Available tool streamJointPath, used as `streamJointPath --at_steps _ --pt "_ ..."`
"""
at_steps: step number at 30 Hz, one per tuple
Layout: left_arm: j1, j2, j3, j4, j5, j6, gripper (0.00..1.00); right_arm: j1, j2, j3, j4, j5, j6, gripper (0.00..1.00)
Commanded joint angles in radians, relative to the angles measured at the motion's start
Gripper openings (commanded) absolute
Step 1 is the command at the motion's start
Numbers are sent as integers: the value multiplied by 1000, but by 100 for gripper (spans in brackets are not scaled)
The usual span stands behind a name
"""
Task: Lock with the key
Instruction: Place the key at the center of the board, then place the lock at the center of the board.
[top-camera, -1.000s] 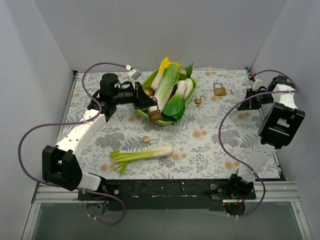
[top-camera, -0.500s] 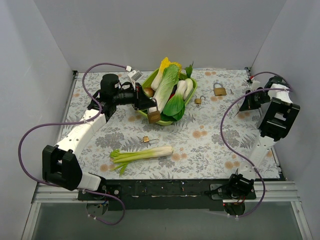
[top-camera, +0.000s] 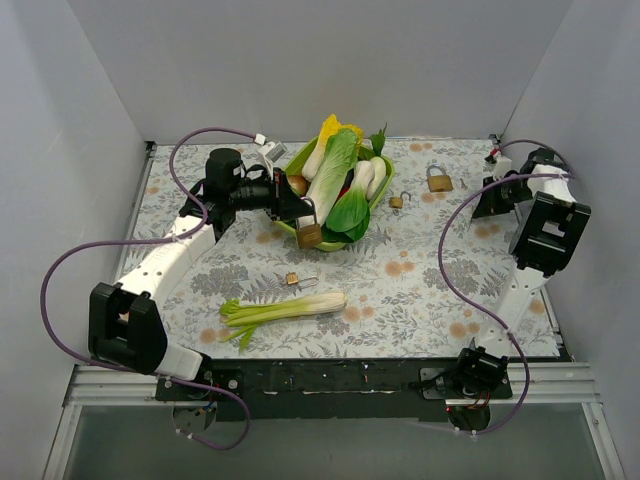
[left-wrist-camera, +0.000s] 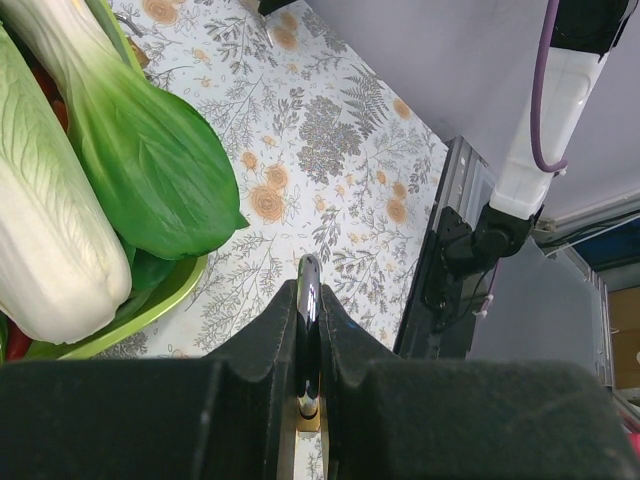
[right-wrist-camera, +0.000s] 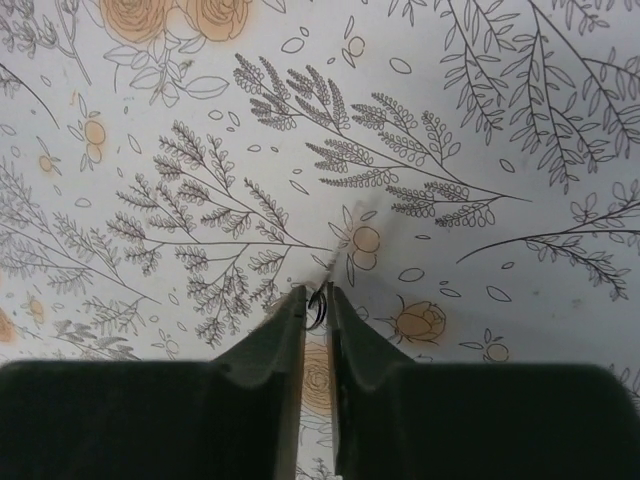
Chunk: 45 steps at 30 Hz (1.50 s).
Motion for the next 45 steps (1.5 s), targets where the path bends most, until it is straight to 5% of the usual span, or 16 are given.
streamJointPath --at_steps 1,6,11,18,28,45 --pt "-1 -21 40 21 8 -32 0 7 6 35 32 14 10 29" --pt "-5 -5 83 23 8 -76 0 6 -65 49 29 27 -2 62" --pt "-19 35 120 29 5 -146 0 10 -199 83 -7 3 -8 72" --pt "-99 74 112 206 -98 -391 0 125 -543 -119 72 10 163 78" --pt "-292 174 209 190 -463 -568 0 542 -1068 -540 252 141 452 93" --pt "-374 236 236 281 -500 -665 0 774 -1132 -717 312 44 645 97"
